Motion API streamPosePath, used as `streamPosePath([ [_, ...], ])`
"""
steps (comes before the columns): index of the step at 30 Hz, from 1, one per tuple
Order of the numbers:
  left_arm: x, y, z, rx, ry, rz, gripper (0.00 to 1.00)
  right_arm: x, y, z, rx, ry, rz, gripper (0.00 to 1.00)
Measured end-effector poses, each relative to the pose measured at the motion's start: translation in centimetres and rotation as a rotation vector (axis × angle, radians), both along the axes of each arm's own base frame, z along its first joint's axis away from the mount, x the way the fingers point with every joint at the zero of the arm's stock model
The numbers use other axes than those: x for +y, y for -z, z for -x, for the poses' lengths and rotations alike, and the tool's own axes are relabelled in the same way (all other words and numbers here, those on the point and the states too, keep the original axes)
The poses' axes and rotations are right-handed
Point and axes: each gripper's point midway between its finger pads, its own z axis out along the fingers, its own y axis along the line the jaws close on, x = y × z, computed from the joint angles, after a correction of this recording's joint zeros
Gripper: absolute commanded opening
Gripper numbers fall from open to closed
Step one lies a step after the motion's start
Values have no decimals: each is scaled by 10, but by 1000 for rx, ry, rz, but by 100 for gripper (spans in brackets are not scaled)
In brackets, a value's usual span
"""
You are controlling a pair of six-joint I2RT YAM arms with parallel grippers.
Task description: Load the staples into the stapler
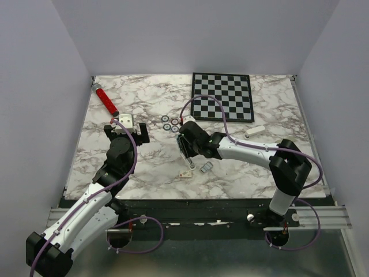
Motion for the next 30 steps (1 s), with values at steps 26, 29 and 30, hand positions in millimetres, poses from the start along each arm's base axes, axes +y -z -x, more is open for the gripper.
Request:
streamPosePath([
  [26, -2, 0, 0, 0, 10, 1, 99, -25, 29, 18, 73, 6, 92, 45],
  [29, -3, 1, 0, 2, 17, 1, 99, -25, 7, 20, 46, 2, 47, 45],
  [30, -5, 1, -1, 5, 25, 1, 99, -25, -1, 20, 33, -2, 27, 45],
])
